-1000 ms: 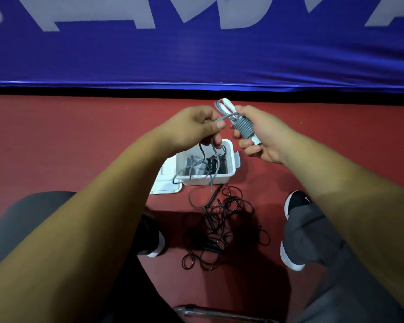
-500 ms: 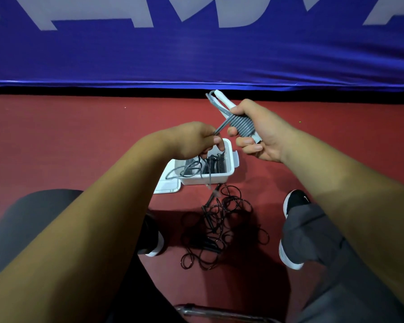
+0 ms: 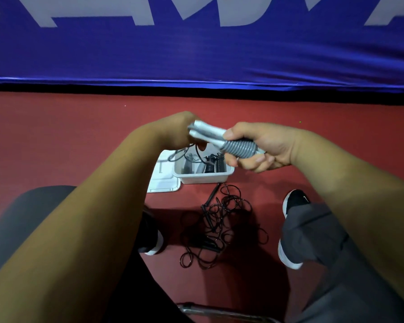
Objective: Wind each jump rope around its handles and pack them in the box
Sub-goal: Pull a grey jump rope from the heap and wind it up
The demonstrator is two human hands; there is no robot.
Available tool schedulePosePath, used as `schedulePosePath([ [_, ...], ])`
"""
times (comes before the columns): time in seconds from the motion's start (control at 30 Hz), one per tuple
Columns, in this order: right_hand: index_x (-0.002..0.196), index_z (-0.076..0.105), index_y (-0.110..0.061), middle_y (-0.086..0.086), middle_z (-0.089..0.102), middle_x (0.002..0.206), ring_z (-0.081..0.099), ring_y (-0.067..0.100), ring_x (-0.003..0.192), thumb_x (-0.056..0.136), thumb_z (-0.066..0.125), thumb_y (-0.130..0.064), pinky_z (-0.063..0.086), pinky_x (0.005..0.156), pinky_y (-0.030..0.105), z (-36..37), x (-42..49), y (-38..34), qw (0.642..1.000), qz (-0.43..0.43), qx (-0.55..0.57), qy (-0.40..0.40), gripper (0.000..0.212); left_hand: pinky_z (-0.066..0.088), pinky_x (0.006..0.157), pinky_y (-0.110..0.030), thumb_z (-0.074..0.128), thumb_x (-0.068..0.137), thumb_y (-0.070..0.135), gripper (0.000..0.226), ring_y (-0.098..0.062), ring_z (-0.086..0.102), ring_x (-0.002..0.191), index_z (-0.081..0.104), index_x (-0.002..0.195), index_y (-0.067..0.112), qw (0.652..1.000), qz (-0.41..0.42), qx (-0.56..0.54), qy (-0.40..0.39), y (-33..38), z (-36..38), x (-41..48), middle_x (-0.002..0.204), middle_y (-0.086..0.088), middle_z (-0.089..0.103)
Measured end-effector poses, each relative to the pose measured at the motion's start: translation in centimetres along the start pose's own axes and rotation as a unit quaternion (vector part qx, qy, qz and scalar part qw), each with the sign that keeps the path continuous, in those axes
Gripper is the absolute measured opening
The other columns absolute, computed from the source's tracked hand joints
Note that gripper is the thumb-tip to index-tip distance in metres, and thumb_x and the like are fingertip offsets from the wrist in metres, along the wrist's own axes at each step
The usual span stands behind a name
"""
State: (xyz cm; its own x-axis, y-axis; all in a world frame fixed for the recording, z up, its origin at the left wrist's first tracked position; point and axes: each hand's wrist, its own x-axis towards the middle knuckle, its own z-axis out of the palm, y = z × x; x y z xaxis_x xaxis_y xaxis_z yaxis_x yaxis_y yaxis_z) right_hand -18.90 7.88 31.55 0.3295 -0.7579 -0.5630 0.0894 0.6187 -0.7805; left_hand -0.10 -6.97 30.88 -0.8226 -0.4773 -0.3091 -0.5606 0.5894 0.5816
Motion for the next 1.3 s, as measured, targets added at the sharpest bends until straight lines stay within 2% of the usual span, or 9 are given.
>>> schedulePosePath([
  [0.1, 0.104, 0.058, 0.006, 0.008, 0.068, 0.065, 0.032, 0.004, 0.03, 0.104, 0.047, -0.031, 0.011, 0.038, 0.017, 0.8, -0.6, 0.0, 0.994, 0.064, -0.084, -0.034, 0.038, 0.055, 0.082, -0.027, 0.07, 0.096, 0.013, 0.026, -0.004, 0.068, 0.08, 0.081, 0.109, 0.032, 0.999, 0.01, -0.049, 0.001, 0.3, -0.5, -0.3, 0.094, 0.014, 0.079],
  [0.23, 0.12, 0.06, 0.004, 0.019, 0.078, 0.089, 0.042, 0.011, 0.036, 0.108, 0.052, -0.029, 0.028, 0.036, 0.015, 0.8, 0.2, 0.7, 0.977, 0.11, -0.18, -0.011, 0.036, 0.056, 0.081, -0.042, 0.078, 0.09, 0.02, 0.022, -0.023, 0.067, 0.078, 0.083, 0.098, 0.04, 0.997, 0.019, -0.074, 0.013, 1.2, -0.3, -0.1, 0.09, 0.011, 0.08],
  [0.33, 0.133, 0.06, -0.006, 0.018, 0.079, 0.111, 0.067, 0.019, 0.057, 0.107, 0.059, -0.037, 0.051, 0.042, 0.023, 0.0, 1.0, 1.1, 0.973, 0.111, -0.202, 0.031, 0.04, 0.053, 0.072, -0.028, 0.08, 0.088, 0.023, 0.01, -0.009, 0.07, 0.076, 0.084, 0.09, 0.032, 0.997, 0.027, -0.057, 0.044, 1.6, -0.6, -0.3, 0.083, 0.013, 0.078],
  [0.5, 0.129, 0.062, -0.008, 0.012, 0.081, 0.105, 0.08, 0.03, 0.094, 0.109, 0.059, -0.04, 0.066, 0.068, 0.039, -1.5, 2.2, 1.6, 0.967, 0.077, -0.198, 0.14, 0.038, 0.044, 0.06, -0.015, 0.083, 0.087, 0.032, 0.004, 0.005, 0.059, 0.062, 0.083, 0.089, 0.029, 0.998, 0.029, -0.012, 0.047, 1.8, -0.7, -0.4, 0.072, 0.017, 0.073],
  [0.6, 0.125, 0.063, -0.01, 0.007, 0.082, 0.1, 0.08, 0.019, 0.083, 0.109, 0.059, -0.039, 0.064, 0.06, 0.035, -2.0, 2.9, 1.8, 0.963, 0.059, -0.16, 0.21, 0.034, 0.049, 0.067, -0.021, 0.076, 0.094, 0.039, 0.012, -0.002, 0.064, 0.073, 0.083, 0.102, 0.032, 0.998, 0.032, 0.017, 0.041, 2.1, -0.8, -0.6, 0.083, 0.014, 0.076],
  [0.7, 0.124, 0.064, -0.008, 0.003, 0.072, 0.085, 0.059, 0.011, 0.057, 0.106, 0.063, -0.036, 0.038, 0.042, 0.02, -2.2, 3.4, 1.7, 0.966, 0.018, -0.062, 0.25, 0.033, 0.049, 0.073, -0.026, 0.068, 0.099, 0.042, 0.018, -0.011, 0.065, 0.08, 0.08, 0.109, 0.033, 0.997, 0.028, 0.046, 0.05, 2.2, -0.7, -0.7, 0.086, 0.011, 0.075],
  [0.83, 0.113, 0.062, -0.012, 0.005, 0.062, 0.082, 0.046, 0.009, 0.053, 0.1, 0.064, -0.026, 0.019, 0.042, 0.017, -2.1, 3.4, 1.1, 0.961, -0.05, 0.063, 0.266, 0.019, 0.044, 0.065, -0.03, 0.059, 0.104, 0.041, 0.023, -0.023, 0.061, 0.074, 0.075, 0.104, 0.026, 0.993, -0.019, 0.111, 0.034, 2.0, -0.4, -0.5, 0.078, -0.001, 0.065],
  [1.07, 0.089, 0.056, -0.026, -0.008, 0.053, 0.07, 0.035, 0.004, 0.048, 0.094, 0.064, -0.063, 0.014, 0.038, 0.014, -3.2, 2.7, -0.1, 0.929, -0.098, 0.219, 0.282, 0.038, 0.051, 0.065, -0.031, 0.049, 0.104, 0.06, 0.042, -0.018, 0.065, 0.07, 0.073, 0.099, 0.026, 0.996, -0.037, 0.079, 0.004, 1.5, 1.4, -0.4, 0.076, 0.002, 0.066],
  [1.3, 0.091, 0.055, -0.027, -0.005, 0.057, 0.072, 0.04, 0.006, 0.05, 0.102, 0.059, -0.05, 0.015, 0.039, 0.015, -4.7, 2.5, 0.5, 0.908, -0.11, 0.25, 0.317, 0.026, 0.045, 0.064, -0.03, 0.047, 0.108, 0.052, 0.043, -0.016, 0.052, 0.062, 0.071, 0.093, 0.02, 0.989, -0.035, -0.136, 0.034, 1.0, 1.5, -1.0, 0.069, 0.0, 0.056],
])
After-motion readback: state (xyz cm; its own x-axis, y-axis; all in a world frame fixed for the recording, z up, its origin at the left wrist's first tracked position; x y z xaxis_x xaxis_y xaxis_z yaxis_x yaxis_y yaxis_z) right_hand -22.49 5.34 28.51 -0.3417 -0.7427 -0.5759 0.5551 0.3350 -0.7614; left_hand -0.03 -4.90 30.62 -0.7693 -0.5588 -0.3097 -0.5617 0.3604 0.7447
